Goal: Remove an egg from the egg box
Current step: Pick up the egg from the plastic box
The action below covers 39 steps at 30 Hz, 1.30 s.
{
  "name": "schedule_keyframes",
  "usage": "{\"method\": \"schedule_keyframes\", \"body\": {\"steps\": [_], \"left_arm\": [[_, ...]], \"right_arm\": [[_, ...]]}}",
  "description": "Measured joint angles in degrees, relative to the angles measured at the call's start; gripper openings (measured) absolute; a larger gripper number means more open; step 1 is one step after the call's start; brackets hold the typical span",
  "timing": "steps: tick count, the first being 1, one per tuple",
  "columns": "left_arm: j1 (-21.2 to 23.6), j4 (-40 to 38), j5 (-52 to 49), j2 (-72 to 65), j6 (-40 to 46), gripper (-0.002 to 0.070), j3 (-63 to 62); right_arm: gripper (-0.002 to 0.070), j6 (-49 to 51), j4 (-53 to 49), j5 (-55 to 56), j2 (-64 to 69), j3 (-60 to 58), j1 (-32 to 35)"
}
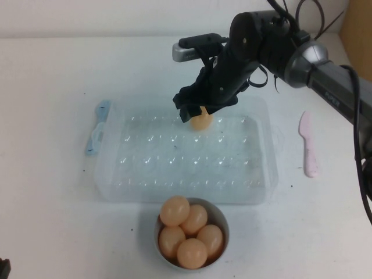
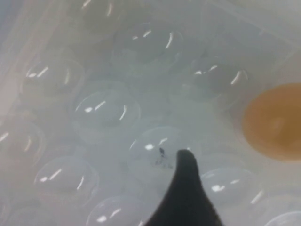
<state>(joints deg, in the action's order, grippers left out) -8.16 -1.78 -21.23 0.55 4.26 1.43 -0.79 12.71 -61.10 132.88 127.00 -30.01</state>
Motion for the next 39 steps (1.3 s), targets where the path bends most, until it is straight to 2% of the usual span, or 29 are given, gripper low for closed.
{"method": "schedule_keyframes", "body": {"steps": [15, 39], "left_arm": [[0.00, 0.00, 0.00, 0.00, 0.00, -0.0004, 0.00], [0.00, 0.00, 0.00, 0.00, 0.00, -0.0004, 0.00]], "right_arm": [[0.0468, 6.64, -3.02, 3.29, 2.77, 0.00, 0.33], [0.0463, 7.15, -1.59, 6.88, 6.28, 0.00, 1.30]]}}
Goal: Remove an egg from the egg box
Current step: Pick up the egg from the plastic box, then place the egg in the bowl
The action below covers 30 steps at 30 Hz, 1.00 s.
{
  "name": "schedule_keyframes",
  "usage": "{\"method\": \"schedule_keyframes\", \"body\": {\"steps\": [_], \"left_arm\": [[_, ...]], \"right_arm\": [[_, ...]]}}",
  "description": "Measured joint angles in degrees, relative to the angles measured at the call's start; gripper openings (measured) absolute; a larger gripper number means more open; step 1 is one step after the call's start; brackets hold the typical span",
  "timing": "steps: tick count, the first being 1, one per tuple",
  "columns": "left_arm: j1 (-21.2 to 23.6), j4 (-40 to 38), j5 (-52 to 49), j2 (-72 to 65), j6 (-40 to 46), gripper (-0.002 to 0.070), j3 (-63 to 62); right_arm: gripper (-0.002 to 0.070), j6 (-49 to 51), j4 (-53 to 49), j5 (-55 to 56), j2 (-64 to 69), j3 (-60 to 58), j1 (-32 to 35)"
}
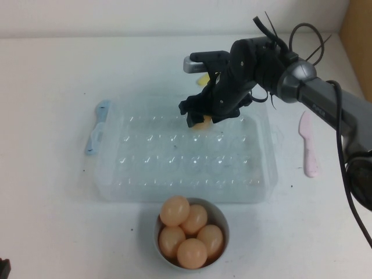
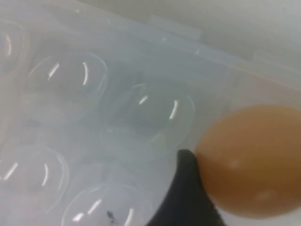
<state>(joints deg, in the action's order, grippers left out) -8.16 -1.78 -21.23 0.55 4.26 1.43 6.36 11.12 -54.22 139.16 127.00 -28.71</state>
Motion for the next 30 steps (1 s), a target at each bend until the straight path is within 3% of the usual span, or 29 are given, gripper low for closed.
{"method": "schedule_keyframes", "body": {"steps": [4, 10, 19, 25, 30], "left_arm": [[0.00, 0.00, 0.00, 0.00, 0.00, -0.0004, 0.00], [0.00, 0.00, 0.00, 0.00, 0.00, -0.0004, 0.00], [0.00, 0.00, 0.00, 0.00, 0.00, -0.0004, 0.00], [0.00, 0.00, 0.00, 0.00, 0.00, -0.0004, 0.00], [0.00, 0.00, 0.00, 0.00, 0.00, -0.0004, 0.00]], "right_arm": [[0.0410, 0.00, 1.00, 0.65, 0.25, 0.40, 0.09], [0.0405, -0.13, 1.60, -1.83, 0.61, 4.52, 0.22], [0.0405, -5.86, 1.62, -15.55, 0.32, 12.94, 0.10], [0.0405, -8.85, 0.75, -16.81, -5.57, 10.79, -1.78], [0.0405, -9.79, -3.42, -16.81, -15.42, 1.93, -5.61]]}}
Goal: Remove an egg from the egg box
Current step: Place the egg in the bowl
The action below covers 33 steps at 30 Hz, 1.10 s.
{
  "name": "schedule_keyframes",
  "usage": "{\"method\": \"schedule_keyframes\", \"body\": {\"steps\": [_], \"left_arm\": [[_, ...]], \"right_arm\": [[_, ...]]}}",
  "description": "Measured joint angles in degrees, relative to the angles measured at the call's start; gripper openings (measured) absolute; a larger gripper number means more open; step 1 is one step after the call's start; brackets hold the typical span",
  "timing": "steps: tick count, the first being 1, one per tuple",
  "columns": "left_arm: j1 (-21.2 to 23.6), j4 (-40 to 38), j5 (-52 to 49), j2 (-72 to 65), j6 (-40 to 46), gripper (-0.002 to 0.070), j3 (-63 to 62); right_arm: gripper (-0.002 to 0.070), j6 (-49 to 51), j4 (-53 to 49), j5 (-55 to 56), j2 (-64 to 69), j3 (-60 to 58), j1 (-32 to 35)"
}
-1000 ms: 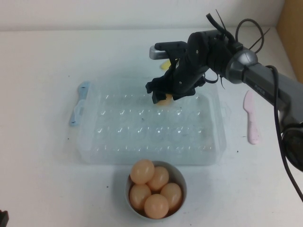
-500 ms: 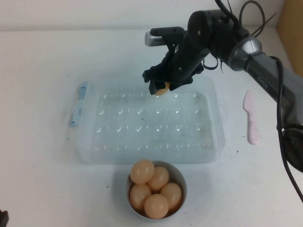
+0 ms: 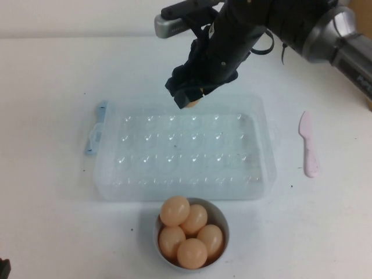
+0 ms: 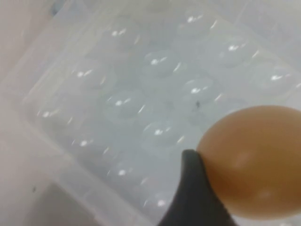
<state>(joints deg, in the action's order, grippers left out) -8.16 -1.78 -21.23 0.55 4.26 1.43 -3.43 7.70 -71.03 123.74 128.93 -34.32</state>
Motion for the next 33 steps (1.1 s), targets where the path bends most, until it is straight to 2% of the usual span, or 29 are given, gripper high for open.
{"method": "schedule_keyframes", "body": {"steps": [9, 15, 19, 33], "left_arm": [[0.00, 0.00, 0.00, 0.00, 0.00, -0.0004, 0.00], [0.00, 0.00, 0.00, 0.00, 0.00, -0.0004, 0.00], [0.00, 0.00, 0.00, 0.00, 0.00, -0.0004, 0.00], [0.00, 0.00, 0.00, 0.00, 0.00, -0.0004, 0.00]], "right_arm": [[0.0405, -8.11, 7.70, 1.50, -18.70, -31.20, -5.38], [0.0405, -9.93, 9.74, 14.78, -25.34, -48.47, -9.21], [0.0405, -10.60, 9.74, 19.12, -25.48, -52.11, -9.35], [0.0405, -11.34, 6.26, 18.01, -22.19, -52.32, -9.35]]}}
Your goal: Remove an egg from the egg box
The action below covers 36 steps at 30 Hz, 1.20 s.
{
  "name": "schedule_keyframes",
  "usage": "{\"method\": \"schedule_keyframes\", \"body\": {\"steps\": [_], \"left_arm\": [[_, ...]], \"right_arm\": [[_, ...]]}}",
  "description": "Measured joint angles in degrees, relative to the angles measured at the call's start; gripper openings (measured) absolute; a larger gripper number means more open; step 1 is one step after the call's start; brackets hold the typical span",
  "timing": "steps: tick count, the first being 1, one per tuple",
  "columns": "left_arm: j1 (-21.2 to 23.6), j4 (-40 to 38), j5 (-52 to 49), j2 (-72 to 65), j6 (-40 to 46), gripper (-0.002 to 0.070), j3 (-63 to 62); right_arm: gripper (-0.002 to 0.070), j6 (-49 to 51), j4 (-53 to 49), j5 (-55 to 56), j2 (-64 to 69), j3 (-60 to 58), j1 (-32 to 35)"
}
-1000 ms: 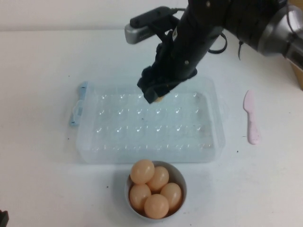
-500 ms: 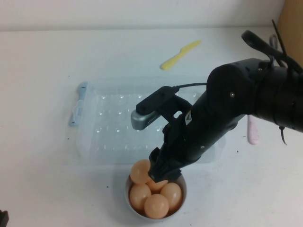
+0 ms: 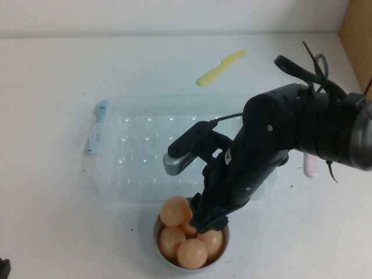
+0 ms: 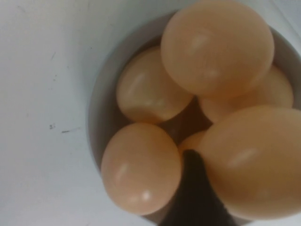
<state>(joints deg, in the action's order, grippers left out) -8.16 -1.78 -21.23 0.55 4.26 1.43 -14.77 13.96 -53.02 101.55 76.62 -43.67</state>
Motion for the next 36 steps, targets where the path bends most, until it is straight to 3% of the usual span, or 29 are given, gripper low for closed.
{"method": "schedule_keyframes", "body": {"steps": [16, 24, 28, 32, 34, 36], "left_arm": [[0.00, 0.00, 0.00, 0.00, 0.00, -0.0004, 0.00], [0.00, 0.00, 0.00, 0.00, 0.00, -0.0004, 0.00], [0.00, 0.00, 0.00, 0.00, 0.00, -0.0004, 0.00], [0.00, 0.00, 0.00, 0.00, 0.00, -0.0004, 0.00], [0.00, 0.00, 0.00, 0.00, 0.00, -0.0004, 0.00], [0.00, 0.00, 0.00, 0.00, 0.00, -0.0004, 0.00]], "right_arm": [[0.0442, 0.00, -0.64, 0.35, 0.14, 0.00, 0.00], [0.0531, 0.00, -0.64, 0.38, 0.14, 0.00, 0.00], [0.0539, 0.00, -0.64, 0.73, 0.14, 0.00, 0.00], [0.0470, 0.00, -0.42, 2.46, -1.63, -0.27, 0.00], [0.0384, 0.00, 0.02, 4.02, -4.25, -0.38, 0.00], [0.0248, 0.11, 0.42, 6.13, -7.16, -0.38, 0.00]]}}
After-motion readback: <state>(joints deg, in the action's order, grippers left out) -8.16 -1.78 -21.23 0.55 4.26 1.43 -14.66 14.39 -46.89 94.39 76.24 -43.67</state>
